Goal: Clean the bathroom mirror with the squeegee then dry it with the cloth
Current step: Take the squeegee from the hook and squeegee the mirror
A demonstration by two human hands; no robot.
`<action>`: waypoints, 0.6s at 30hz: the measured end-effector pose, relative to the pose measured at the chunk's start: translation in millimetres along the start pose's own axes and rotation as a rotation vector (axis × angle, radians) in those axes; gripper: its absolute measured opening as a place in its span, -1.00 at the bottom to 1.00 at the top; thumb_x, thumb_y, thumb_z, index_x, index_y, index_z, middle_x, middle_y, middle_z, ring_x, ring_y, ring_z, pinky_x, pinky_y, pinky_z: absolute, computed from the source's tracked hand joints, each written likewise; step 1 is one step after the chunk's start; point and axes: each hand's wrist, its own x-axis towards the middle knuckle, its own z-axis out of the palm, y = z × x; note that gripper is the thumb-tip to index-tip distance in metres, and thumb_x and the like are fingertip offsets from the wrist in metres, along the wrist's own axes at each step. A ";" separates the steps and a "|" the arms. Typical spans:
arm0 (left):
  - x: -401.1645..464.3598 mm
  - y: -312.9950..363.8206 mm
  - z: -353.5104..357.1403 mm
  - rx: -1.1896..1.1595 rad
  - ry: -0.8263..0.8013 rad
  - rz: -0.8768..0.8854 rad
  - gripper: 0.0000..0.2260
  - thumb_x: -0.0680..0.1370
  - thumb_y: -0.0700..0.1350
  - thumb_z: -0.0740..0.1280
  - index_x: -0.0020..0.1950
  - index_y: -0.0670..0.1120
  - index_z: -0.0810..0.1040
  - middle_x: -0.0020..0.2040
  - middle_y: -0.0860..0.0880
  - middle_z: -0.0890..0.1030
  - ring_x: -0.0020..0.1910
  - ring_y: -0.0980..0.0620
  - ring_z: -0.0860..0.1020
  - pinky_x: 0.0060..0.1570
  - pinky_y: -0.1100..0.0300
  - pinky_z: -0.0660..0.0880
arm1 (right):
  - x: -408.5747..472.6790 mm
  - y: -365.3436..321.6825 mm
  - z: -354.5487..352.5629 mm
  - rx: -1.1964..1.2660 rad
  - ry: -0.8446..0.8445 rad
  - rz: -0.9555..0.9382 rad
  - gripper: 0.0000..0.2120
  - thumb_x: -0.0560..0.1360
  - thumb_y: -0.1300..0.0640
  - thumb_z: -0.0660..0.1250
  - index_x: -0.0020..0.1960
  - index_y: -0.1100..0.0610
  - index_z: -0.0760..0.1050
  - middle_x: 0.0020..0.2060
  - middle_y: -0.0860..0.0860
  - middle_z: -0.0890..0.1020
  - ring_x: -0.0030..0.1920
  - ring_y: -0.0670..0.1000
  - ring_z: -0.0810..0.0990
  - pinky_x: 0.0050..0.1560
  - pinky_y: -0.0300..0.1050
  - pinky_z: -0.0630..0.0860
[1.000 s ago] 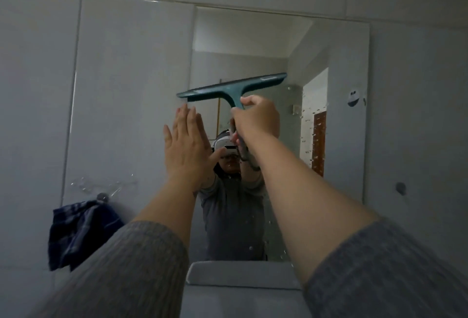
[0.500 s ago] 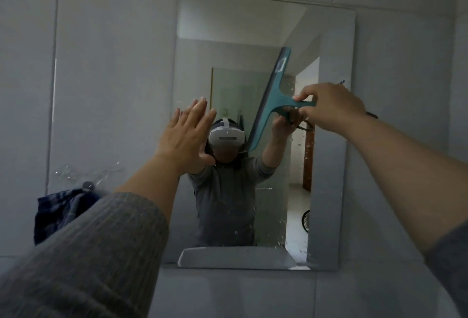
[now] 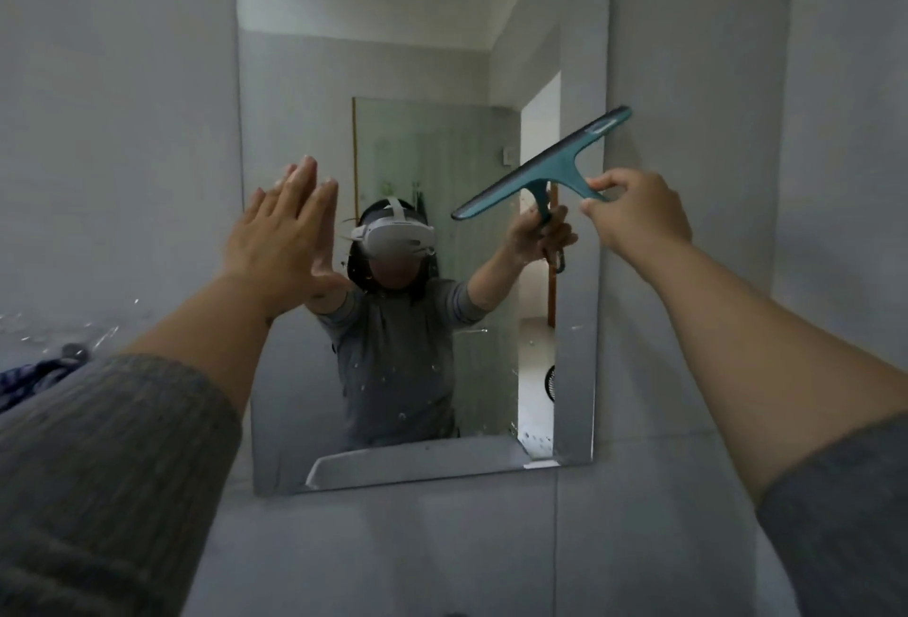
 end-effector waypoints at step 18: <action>2.3 -3.5 4.0 -0.021 -0.001 0.007 0.07 0.31 0.26 0.46 0.56 -0.05 -0.14 0.58 -0.08 -0.19 0.55 -0.09 -0.18 0.49 -0.07 -0.14 | -82.0 -41.3 65.1 0.928 0.039 0.592 -0.85 0.58 0.19 0.28 0.10 -0.01 0.44 -0.43 0.04 0.58 -0.59 -0.06 0.46 -0.49 -0.19 0.51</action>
